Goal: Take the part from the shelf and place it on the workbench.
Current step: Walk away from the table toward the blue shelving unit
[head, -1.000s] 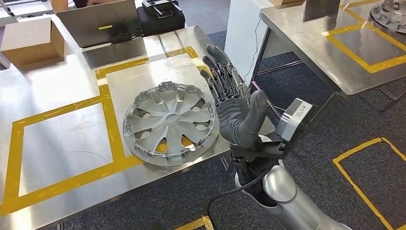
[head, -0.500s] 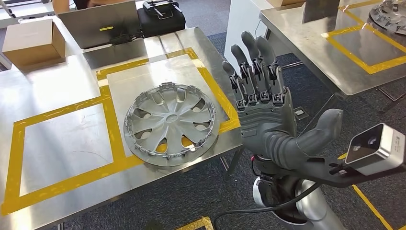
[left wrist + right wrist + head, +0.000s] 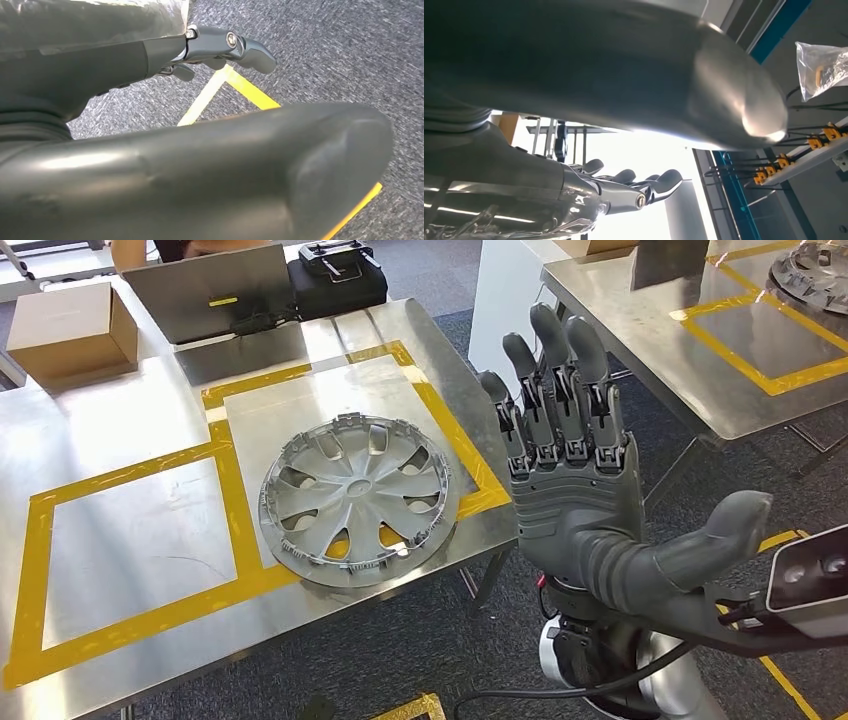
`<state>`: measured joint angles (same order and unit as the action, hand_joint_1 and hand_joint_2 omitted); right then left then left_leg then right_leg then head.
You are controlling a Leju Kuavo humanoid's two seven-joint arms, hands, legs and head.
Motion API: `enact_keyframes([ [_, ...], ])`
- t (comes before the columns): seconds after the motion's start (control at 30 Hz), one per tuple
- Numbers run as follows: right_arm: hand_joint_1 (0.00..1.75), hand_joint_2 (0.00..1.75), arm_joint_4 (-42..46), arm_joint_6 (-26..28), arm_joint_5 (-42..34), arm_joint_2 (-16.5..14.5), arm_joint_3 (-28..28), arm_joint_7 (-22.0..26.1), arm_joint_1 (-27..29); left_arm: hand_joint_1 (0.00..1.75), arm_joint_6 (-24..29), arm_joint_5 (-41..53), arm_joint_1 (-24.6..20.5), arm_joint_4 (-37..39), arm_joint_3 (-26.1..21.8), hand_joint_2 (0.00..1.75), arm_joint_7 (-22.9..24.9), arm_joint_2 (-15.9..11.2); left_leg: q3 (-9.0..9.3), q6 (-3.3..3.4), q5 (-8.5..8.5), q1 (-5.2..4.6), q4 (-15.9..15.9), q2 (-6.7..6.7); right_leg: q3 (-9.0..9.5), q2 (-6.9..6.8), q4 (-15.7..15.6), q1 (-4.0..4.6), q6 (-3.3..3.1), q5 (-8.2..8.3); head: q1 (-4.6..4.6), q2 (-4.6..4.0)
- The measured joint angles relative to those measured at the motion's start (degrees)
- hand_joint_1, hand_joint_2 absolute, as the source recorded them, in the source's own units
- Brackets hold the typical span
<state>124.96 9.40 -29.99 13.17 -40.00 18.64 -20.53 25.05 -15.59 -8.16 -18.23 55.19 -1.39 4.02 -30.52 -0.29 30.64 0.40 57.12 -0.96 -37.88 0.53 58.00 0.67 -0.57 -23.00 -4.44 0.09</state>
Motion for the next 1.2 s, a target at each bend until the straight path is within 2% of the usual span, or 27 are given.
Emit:
enact_keyframes([
  [0.57,0.0,0.0,0.15,-0.02,0.0,0.05,-0.1,0.0,0.0,0.0,-0.35,-0.06,-0.02,-0.28,0.0,0.0,0.51,-0.34,0.05,0.24,0.11,-0.36,0.03,0.0,0.08,-0.01,-0.01,-0.36,0.22,-0.03,0.01,0.0],
  [0.73,0.0,0.0,0.15,-0.02,-0.11,0.05,-0.15,-0.01,-0.01,0.0,-0.36,-0.07,-0.02,-0.28,0.0,0.0,0.66,-0.58,0.06,0.75,0.13,-0.76,0.19,-0.01,0.16,-0.01,-0.01,-0.76,0.71,0.05,0.01,0.0],
  [0.83,0.0,0.0,0.16,-0.02,-0.23,0.05,-0.16,0.0,-0.03,0.0,-0.25,-0.2,-0.08,-0.29,0.0,0.0,0.79,-0.67,0.27,1.42,-0.63,-0.77,-0.24,0.11,0.28,0.04,-0.13,-0.91,1.38,0.2,0.02,0.0],
  [0.87,0.0,0.0,0.16,-0.02,-0.26,0.06,-0.15,0.01,-0.08,0.0,-0.22,-0.25,-0.14,-0.3,0.0,0.0,0.83,-0.67,0.35,1.64,-1.0,-0.6,-0.59,0.21,0.09,0.03,0.47,-0.89,1.6,-0.52,-0.06,0.0],
  [0.9,0.0,0.0,0.16,-0.02,-0.31,0.07,-0.15,0.01,-0.12,0.0,-0.21,-0.3,-0.21,-0.3,0.0,0.0,0.83,-0.67,0.41,1.81,-1.31,-0.39,-0.93,0.32,-0.52,0.0,2.17,-0.88,1.81,-1.97,-0.17,0.0],
  [1.0,0.0,0.0,0.13,0.01,-0.56,0.08,-0.17,0.02,-0.08,0.0,-0.21,-0.48,-0.25,-0.3,0.02,0.0,0.81,-0.69,0.31,1.97,-1.53,-0.2,-1.03,0.56,-4.14,-0.14,12.64,-1.26,2.35,-7.9,-0.47,0.0],
  [1.03,0.0,0.0,0.1,0.02,-0.64,0.09,-0.19,0.05,-0.03,0.0,-0.21,-0.54,-0.24,-0.29,0.02,0.0,0.8,-0.69,0.25,1.95,-1.53,-0.18,-0.94,0.62,-4.74,-0.17,15.02,-1.41,2.52,-8.64,-0.49,0.0],
  [1.07,0.0,0.0,0.08,0.02,-0.71,0.11,-0.2,0.09,-0.02,0.0,-0.21,-0.61,-0.25,-0.28,0.02,0.0,0.79,-0.7,0.17,1.89,-1.51,-0.13,-0.79,0.65,-4.37,-0.2,15.33,-1.55,2.66,-8.27,-0.49,0.0],
  [1.1,0.0,0.0,0.05,0.02,-0.77,0.12,-0.21,0.13,-0.02,0.0,-0.2,-0.69,-0.25,-0.28,0.02,0.0,0.77,-0.69,0.09,1.76,-1.44,-0.04,-0.57,0.66,-2.96,-0.23,13.44,-1.67,2.75,-7.0,-0.49,0.0],
  [1.13,0.0,0.0,0.04,0.02,-0.8,0.13,-0.22,0.17,-0.03,0.0,-0.2,-0.75,-0.26,-0.28,0.02,0.0,0.74,-0.69,0.0,1.53,-1.3,0.06,-0.27,0.65,-0.77,-0.27,9.89,-1.78,2.81,-5.33,-0.5,0.0],
  [1.2,0.0,0.0,0.03,0.02,-0.85,0.12,-0.26,0.31,-0.07,0.0,-0.15,-0.87,-0.29,-0.28,0.02,0.0,0.7,-0.7,-0.33,0.82,-0.96,0.1,0.33,0.62,3.23,-0.2,3.33,-1.71,2.66,-3.74,-0.57,0.0],
])
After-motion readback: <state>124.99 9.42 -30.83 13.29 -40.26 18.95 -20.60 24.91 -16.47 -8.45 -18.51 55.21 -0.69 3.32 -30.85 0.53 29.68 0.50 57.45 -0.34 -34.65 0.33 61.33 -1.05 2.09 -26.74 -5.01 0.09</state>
